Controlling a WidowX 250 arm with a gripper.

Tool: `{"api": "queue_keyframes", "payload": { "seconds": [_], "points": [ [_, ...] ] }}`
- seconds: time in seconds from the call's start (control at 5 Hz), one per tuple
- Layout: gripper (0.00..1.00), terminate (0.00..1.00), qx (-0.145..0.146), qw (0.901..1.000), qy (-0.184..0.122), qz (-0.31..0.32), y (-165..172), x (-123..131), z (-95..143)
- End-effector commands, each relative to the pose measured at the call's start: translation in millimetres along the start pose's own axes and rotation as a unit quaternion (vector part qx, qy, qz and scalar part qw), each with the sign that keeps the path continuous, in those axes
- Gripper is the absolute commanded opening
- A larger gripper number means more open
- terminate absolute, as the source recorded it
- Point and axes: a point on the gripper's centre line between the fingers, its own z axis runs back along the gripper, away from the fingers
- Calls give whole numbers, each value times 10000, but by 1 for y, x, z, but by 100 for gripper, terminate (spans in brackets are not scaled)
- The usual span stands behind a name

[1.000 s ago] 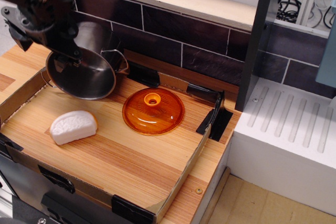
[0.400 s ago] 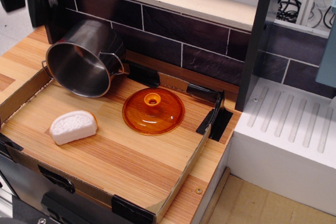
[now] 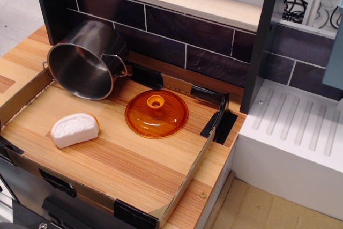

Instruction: Topple metal pot

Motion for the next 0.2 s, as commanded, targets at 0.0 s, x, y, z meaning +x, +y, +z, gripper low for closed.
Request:
{"api": "queue_keyframes", "payload": {
  "seconds": [0.0],
  "points": [
    [100,100,137,9997,-199,22,6,-3,14]
  ]
}}
